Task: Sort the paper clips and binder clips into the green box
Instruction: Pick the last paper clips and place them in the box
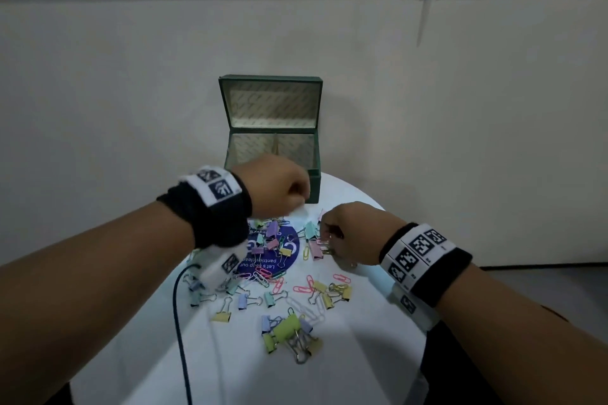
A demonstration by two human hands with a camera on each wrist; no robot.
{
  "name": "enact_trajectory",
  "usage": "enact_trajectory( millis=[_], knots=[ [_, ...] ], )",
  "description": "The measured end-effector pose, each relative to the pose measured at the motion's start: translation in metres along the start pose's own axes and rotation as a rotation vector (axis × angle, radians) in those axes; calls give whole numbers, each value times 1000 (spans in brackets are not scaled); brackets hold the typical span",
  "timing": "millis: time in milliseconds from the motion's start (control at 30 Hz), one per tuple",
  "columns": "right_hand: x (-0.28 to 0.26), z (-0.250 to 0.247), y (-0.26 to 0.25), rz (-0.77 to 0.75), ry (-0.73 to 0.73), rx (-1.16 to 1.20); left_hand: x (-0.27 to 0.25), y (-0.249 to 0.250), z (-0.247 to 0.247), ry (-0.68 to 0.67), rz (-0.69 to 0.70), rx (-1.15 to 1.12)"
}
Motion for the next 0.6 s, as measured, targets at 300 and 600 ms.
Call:
enact_trajectory(
  millis=[300,600],
  knots=[
    [-4,-15,9,47,139,78,1,40,76,-296,59,398],
    [-4,-6,8,69,52,-7,-12,16,46,-94,13,300]
  ],
)
Point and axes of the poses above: each hand's wrist, its own x-axis towards the middle knuckle, its own z-axis out of the palm, y = z × x, the point moved 9 cm from there along x, towards the middle knuckle, and after that the axes turned 12 degrees about -y, right-handed, at the moved point
